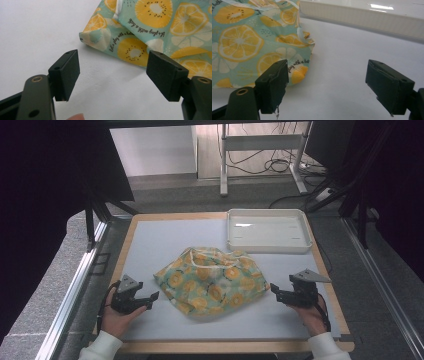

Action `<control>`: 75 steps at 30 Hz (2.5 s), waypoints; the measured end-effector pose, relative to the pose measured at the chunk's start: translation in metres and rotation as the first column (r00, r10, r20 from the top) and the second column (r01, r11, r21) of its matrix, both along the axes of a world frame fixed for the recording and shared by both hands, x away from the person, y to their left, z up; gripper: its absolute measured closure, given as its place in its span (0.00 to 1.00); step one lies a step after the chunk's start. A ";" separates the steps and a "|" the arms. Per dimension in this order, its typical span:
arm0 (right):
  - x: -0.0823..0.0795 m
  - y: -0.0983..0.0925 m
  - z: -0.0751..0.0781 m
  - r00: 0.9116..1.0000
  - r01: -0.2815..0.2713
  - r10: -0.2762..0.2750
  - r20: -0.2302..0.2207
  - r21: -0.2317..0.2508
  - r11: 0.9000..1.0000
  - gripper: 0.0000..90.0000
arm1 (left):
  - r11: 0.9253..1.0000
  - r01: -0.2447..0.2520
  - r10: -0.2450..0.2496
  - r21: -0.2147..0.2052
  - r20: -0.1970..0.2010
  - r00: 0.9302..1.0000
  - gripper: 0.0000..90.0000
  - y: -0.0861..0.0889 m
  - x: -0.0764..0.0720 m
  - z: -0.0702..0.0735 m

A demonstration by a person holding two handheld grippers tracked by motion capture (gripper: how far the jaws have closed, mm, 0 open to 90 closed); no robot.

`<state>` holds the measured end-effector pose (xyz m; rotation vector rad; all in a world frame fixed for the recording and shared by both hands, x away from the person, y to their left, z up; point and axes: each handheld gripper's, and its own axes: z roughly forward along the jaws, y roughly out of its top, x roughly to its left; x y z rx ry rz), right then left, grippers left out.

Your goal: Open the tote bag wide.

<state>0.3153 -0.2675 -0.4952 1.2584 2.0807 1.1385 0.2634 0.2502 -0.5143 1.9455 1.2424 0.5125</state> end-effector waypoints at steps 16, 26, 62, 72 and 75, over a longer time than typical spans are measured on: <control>-0.002 0.006 0.001 1.000 -0.029 0.029 -0.006 -0.020 0.999 0.23 | 1.000 0.022 -0.021 -0.022 0.020 1.000 0.34 0.003 -0.004 0.012; -0.002 0.007 0.002 1.000 -0.027 0.027 0.009 -0.034 0.999 0.23 | 0.999 0.024 -0.023 -0.021 0.039 0.999 0.35 -0.005 0.003 0.028; 0.000 0.014 0.000 0.999 -0.030 0.032 0.014 -0.087 0.996 0.24 | 0.997 0.056 -0.056 -0.044 0.010 0.998 0.37 -0.028 0.049 0.048; -0.001 0.013 0.001 0.999 -0.016 0.019 0.034 -0.094 0.995 0.24 | 0.998 0.055 -0.054 -0.036 0.008 0.998 0.41 -0.034 0.063 0.045; -0.001 0.015 0.001 0.999 -0.020 0.024 0.040 -0.100 0.995 0.24 | 0.999 0.047 -0.047 -0.011 0.004 0.999 0.44 -0.035 0.072 0.040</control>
